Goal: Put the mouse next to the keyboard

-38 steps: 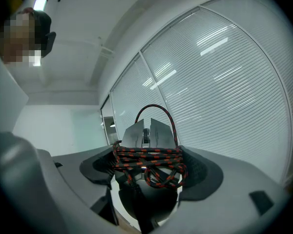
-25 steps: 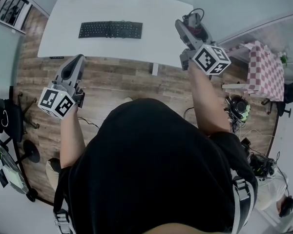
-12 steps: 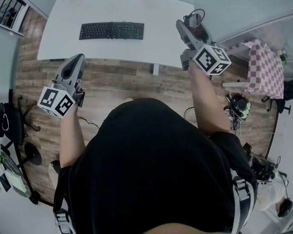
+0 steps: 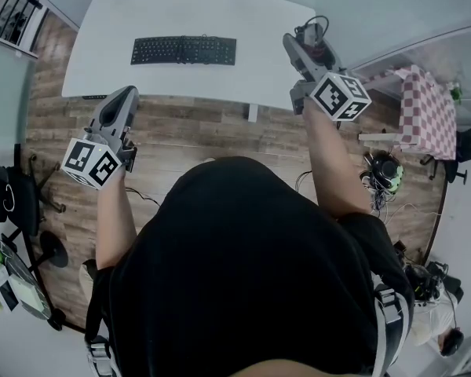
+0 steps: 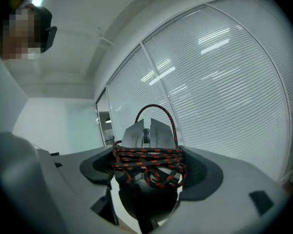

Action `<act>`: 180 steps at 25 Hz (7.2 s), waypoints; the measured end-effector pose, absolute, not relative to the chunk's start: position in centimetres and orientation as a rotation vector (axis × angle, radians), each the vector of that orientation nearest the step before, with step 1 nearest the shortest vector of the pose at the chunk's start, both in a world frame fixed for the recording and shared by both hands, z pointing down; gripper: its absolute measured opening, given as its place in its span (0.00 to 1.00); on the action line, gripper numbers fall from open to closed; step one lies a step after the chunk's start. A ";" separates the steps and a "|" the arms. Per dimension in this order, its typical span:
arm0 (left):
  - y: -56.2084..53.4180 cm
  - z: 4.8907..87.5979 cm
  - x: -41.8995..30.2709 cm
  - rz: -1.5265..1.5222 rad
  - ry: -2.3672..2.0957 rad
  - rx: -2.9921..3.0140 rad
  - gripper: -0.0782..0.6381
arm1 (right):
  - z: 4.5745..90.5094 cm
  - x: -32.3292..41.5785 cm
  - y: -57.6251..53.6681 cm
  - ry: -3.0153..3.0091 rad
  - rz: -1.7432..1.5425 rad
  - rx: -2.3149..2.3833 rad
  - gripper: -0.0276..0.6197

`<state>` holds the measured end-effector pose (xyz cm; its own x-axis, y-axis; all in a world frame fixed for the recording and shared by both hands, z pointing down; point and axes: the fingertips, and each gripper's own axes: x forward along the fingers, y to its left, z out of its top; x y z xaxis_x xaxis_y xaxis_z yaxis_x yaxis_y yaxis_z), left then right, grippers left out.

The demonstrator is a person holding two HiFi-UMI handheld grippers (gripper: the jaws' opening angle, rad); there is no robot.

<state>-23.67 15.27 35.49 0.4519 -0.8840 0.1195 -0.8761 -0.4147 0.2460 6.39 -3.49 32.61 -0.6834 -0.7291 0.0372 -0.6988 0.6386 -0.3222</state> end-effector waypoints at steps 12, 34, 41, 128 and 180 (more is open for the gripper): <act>16.6 35.5 -25.1 -0.059 -1.487 2.438 0.14 | 32.4 5.1 -1.6 2.772 -0.477 -1.225 0.66; 14.7 35.7 -22.9 -0.016 -1.452 2.457 0.14 | 34.3 7.6 -3.2 2.727 -0.550 -1.243 0.66; 12.5 35.6 -21.9 -0.002 -1.470 2.446 0.14 | 34.9 8.4 -5.9 2.731 -0.571 -1.221 0.66; -12.5 36.9 -14.4 0.072 -1.553 2.364 0.14 | 40.4 12.3 -32.3 2.816 -0.750 -1.077 0.66; -14.7 35.2 -8.9 0.145 -1.446 2.484 0.14 | 39.7 18.5 -32.0 2.763 -0.700 -1.161 0.66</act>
